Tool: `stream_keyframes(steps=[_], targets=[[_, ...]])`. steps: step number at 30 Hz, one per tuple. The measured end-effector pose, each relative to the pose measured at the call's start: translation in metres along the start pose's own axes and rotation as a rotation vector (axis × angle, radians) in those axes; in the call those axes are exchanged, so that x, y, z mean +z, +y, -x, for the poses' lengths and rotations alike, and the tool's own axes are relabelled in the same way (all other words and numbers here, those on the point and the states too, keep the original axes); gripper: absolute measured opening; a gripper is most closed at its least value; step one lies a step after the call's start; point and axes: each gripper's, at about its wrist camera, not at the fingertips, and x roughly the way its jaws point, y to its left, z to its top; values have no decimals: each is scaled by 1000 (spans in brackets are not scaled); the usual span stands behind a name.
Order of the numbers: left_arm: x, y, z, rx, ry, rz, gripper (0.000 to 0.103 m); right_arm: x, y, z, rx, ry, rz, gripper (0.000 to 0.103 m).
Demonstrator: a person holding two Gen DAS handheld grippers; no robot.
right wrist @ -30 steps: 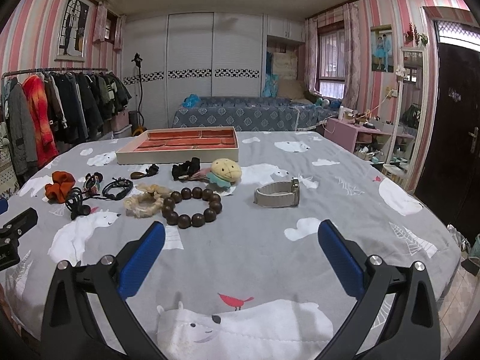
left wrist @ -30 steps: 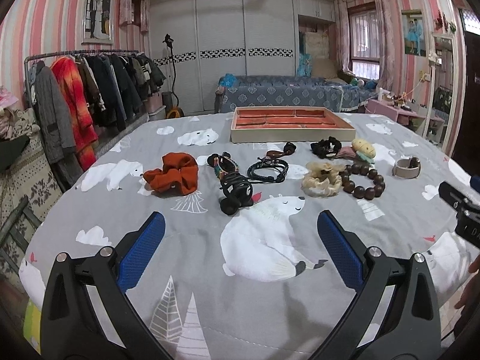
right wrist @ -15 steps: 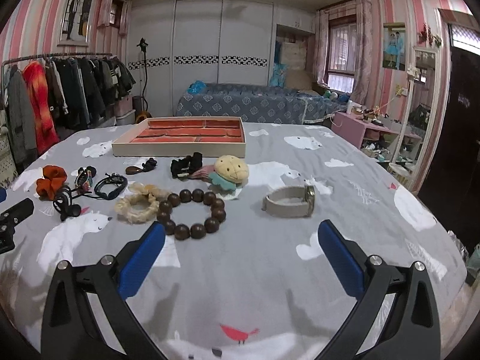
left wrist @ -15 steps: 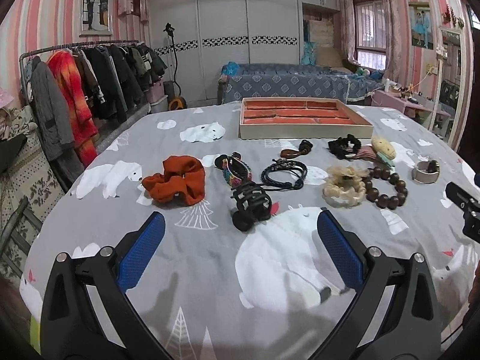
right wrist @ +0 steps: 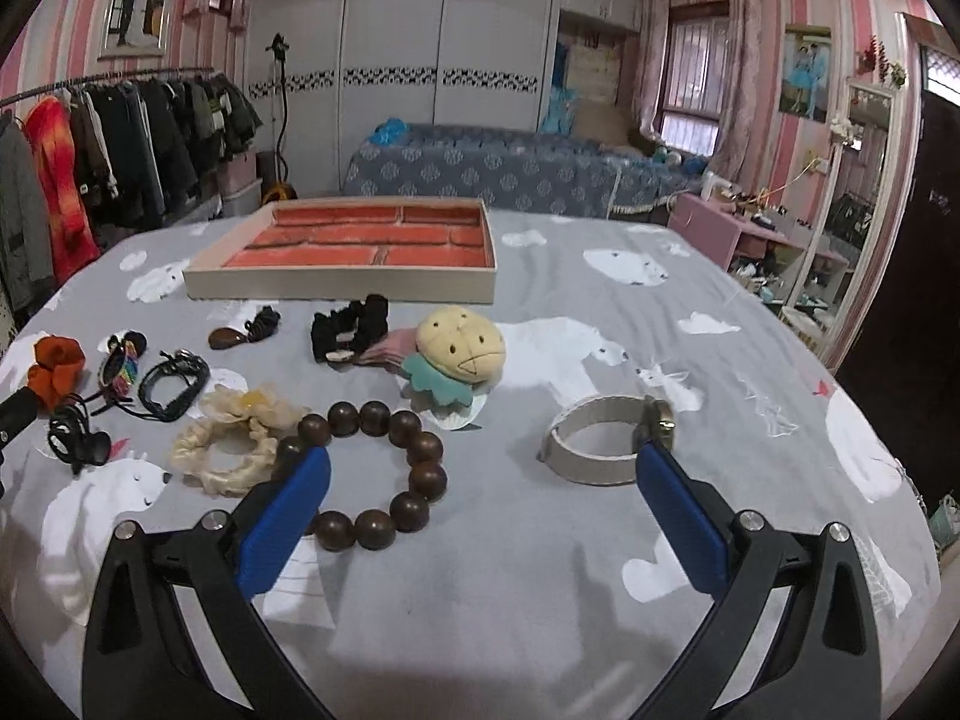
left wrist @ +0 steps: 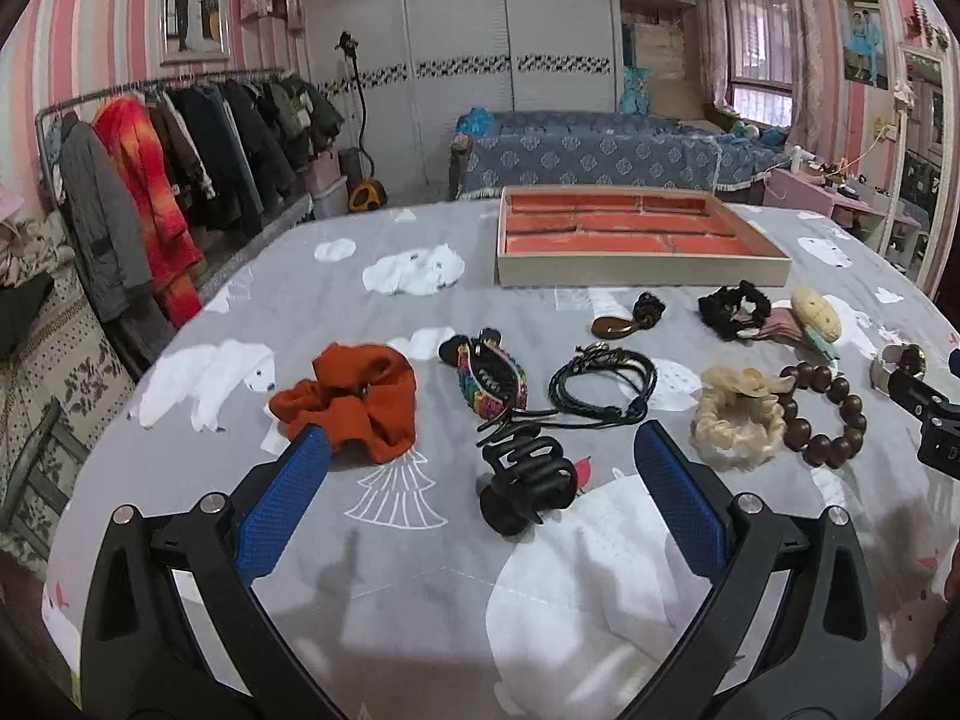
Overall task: Organize jewelry
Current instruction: 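Grasp the black claw clip with the left tool while the right tool grasps the wooden bead bracelet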
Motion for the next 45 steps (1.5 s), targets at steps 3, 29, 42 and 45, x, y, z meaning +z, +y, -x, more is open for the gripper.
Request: stream_keyframes(steps=[3,29,42,45], targets=[[-1,1,-9,11,27,-2,97,1,1,-13,0,35,4,99],[-6,-3,-69,-48,222,-6,70,-3,6,-74,67,247,-35,69],[-4,-7,-71,-102,225,-27,39,2,13,-78,123,252,13,28],[-4,-6,-68,-99,215,-26,39,4,18,-75,124,239,31,20]])
